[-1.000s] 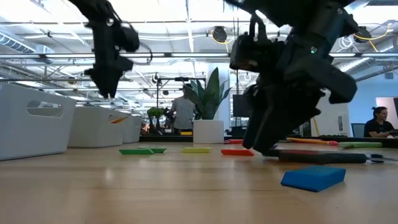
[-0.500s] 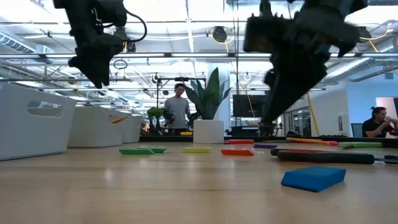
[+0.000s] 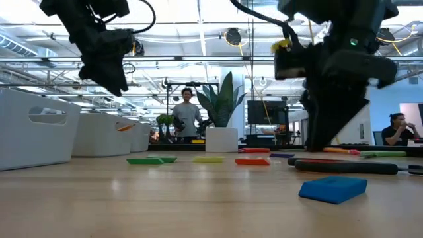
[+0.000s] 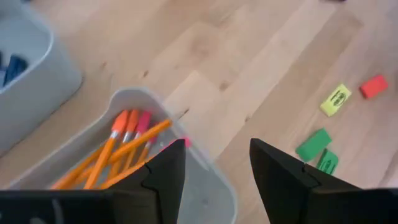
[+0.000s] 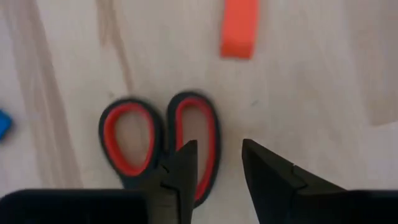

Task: Sort crayons/erasers/pens/pencils in bins
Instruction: Put the black scissors into the middle bottom gray bin

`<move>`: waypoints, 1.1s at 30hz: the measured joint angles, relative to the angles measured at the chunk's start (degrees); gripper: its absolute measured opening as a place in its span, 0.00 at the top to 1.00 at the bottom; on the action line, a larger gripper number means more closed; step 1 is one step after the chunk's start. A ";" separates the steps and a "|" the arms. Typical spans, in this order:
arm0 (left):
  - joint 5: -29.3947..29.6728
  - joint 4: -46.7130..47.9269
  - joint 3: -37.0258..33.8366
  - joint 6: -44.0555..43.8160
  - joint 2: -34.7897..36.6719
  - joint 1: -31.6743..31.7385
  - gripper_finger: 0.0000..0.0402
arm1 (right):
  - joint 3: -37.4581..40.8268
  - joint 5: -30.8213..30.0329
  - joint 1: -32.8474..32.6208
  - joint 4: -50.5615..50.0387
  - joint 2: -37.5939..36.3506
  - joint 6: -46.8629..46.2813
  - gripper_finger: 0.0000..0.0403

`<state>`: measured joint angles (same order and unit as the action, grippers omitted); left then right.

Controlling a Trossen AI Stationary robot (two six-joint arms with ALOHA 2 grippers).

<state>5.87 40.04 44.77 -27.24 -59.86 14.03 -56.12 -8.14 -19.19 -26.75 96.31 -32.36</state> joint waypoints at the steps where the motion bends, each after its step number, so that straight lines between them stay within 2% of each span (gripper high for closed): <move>1: 0.17 -0.65 0.00 0.67 -0.04 -0.41 0.55 | 0.84 1.04 -0.01 1.20 0.01 -0.01 0.71; 4: 0.22 -3.33 0.00 2.32 0.01 -1.03 0.55 | 3.32 3.75 -0.02 4.05 0.07 -0.71 0.74; 9: 0.48 -6.14 0.00 3.23 0.01 -1.03 0.55 | 7.12 3.19 -0.01 7.00 -0.15 -2.19 0.78; 16: 0.58 -14.61 0.00 6.67 0.01 -1.00 0.55 | 8.83 2.37 -1.14 8.90 -0.02 8.38 0.91; 19: 0.45 -18.29 0.00 8.27 0.01 -0.99 0.55 | 8.84 2.43 -1.13 9.23 0.00 9.06 0.96; 24: 0.13 -20.91 0.00 11.15 0.01 -0.99 0.55 | 8.36 2.55 -0.38 12.01 -0.35 6.08 0.95; 29: -2.59 -23.40 0.00 9.93 0.01 -0.99 0.55 | 5.05 -1.81 1.18 13.22 -4.33 5.05 0.94; 33: -5.76 -29.88 0.02 6.91 0.00 -1.31 0.52 | 2.66 -8.03 2.41 13.30 -11.00 11.10 0.96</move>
<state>0.11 10.15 44.80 -20.33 -59.86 12.71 -53.46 -16.17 -16.78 -13.45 85.31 -21.27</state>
